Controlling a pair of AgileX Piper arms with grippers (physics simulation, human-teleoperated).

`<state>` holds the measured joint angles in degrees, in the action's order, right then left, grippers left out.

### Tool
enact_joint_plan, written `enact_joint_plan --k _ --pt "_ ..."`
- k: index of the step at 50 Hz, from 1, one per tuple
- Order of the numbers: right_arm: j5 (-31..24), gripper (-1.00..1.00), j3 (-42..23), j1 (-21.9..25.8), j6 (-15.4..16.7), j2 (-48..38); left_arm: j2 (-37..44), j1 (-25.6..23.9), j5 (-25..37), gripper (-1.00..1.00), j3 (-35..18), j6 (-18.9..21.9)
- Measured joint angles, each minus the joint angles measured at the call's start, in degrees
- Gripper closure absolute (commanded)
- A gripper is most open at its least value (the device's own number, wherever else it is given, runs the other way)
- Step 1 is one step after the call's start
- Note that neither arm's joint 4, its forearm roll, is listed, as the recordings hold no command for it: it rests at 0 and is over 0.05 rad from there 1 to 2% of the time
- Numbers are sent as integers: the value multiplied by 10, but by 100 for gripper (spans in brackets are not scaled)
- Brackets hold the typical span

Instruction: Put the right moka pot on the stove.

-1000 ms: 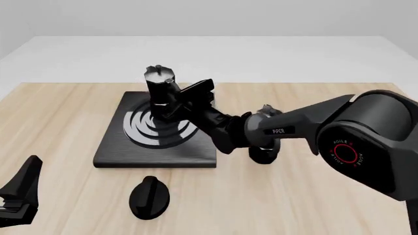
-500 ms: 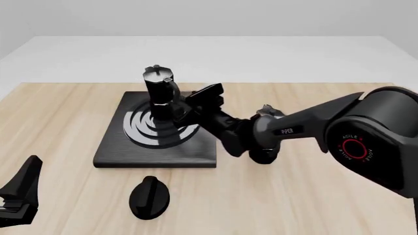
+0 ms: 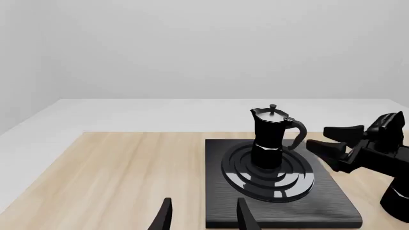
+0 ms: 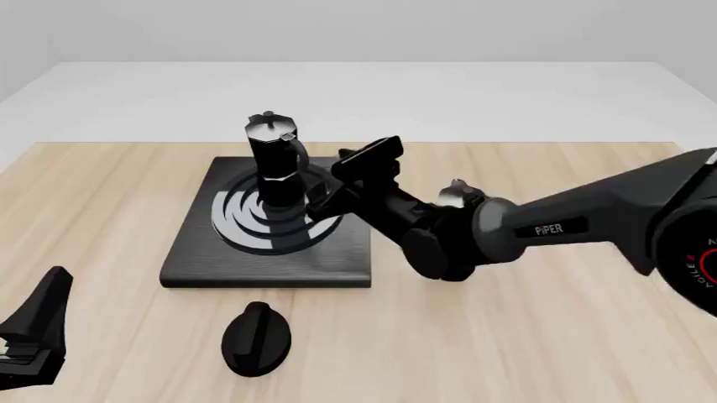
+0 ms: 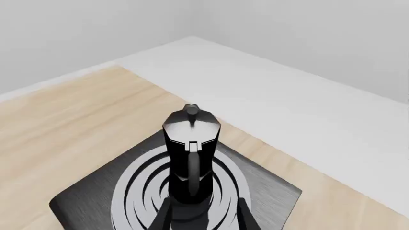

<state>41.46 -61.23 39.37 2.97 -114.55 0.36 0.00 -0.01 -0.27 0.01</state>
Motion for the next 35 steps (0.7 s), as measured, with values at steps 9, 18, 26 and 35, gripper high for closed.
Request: enact_joint_plan --k 9,18,26,35 --pt "-1 -100 49 6 4 60 0 0 0 -100 0 0" --pt "-8 -100 101 7 -3 132 0 0 0 -100 0 0" --pt "-16 -100 143 8 -8 188 0 0 0 -100 0 0" --pt "-36 -100 187 11 -10 259 0 0 0 -100 0 0"
